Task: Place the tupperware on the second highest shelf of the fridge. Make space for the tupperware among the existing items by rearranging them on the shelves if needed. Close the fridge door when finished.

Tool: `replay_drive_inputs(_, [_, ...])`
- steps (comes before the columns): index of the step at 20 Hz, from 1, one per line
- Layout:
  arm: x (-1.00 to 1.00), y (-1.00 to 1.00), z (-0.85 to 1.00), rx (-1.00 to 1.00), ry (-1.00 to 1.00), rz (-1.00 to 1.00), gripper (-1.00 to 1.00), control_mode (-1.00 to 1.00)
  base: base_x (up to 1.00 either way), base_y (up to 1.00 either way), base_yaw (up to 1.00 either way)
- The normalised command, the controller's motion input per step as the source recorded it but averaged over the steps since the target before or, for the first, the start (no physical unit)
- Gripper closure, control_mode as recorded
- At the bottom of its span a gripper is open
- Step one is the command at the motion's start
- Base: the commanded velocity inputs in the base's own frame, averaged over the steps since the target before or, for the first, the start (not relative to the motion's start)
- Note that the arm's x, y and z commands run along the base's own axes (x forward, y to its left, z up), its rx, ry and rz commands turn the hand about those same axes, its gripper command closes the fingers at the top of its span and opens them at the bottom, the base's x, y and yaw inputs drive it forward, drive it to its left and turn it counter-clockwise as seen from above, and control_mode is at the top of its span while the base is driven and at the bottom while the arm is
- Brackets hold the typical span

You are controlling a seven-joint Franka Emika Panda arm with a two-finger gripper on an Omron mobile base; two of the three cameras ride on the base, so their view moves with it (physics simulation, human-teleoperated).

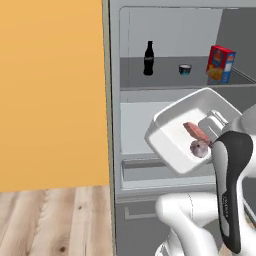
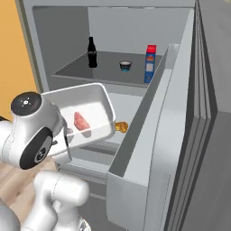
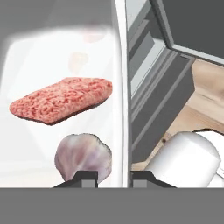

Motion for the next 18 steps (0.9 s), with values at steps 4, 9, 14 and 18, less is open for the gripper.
replay_drive_inputs(4, [0.18,0.02,-0.84,-0.1,0.03,0.04,1.0,-1.0,0.0,0.0,0.0])
replay_drive_inputs(9, [0.24,0.05,-0.65,-0.16,0.08,0.12,1.0,-1.0,0.0,0.0,0.0])
replay_drive_inputs(14, [0.12,0.0,-0.34,-0.09,0.0,0.3,1.0,-1.0,0.0,0.0,0.0])
replay_drive_inputs(18, [0.11,0.0,-0.27,-0.02,-0.1,0.43,1.0,-1.0,0.0,0.0,0.0])
